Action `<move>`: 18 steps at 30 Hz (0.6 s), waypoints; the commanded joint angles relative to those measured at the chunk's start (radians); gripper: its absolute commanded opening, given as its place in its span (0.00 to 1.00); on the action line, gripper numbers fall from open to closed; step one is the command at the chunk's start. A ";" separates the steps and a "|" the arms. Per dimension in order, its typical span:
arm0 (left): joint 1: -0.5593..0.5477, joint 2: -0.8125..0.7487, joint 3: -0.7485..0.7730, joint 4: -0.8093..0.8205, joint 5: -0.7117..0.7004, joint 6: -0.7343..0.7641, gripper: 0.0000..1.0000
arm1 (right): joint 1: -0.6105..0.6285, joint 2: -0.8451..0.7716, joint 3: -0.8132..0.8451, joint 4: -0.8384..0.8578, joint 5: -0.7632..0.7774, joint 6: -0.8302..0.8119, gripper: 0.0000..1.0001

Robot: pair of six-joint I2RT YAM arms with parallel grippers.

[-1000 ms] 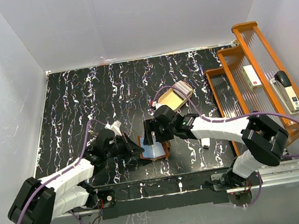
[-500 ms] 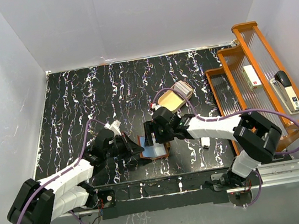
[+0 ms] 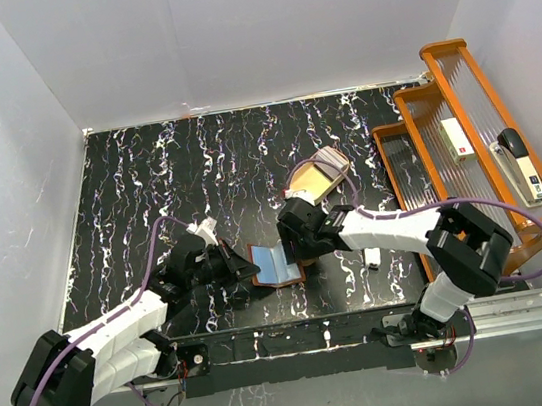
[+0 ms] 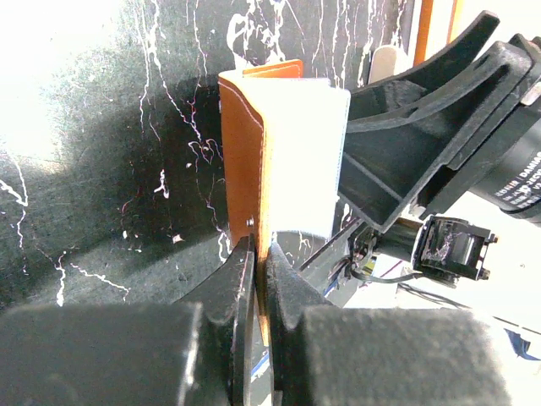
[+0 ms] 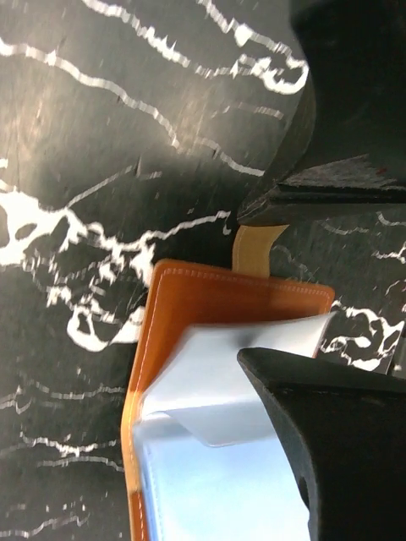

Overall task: Put the credit cards into the card holder
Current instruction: Open the card holder at the center of the board.

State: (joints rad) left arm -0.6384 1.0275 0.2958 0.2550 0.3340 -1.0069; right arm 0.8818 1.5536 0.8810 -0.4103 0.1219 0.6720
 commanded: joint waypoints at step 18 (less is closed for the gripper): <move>-0.004 -0.010 -0.017 0.030 -0.028 -0.013 0.00 | 0.003 -0.123 0.027 0.160 -0.178 0.011 0.26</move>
State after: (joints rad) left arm -0.6384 1.0267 0.2924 0.2554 0.3206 -1.0183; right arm 0.8818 1.3998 0.9264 -0.3862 -0.0128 0.6640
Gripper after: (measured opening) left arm 0.029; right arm 0.269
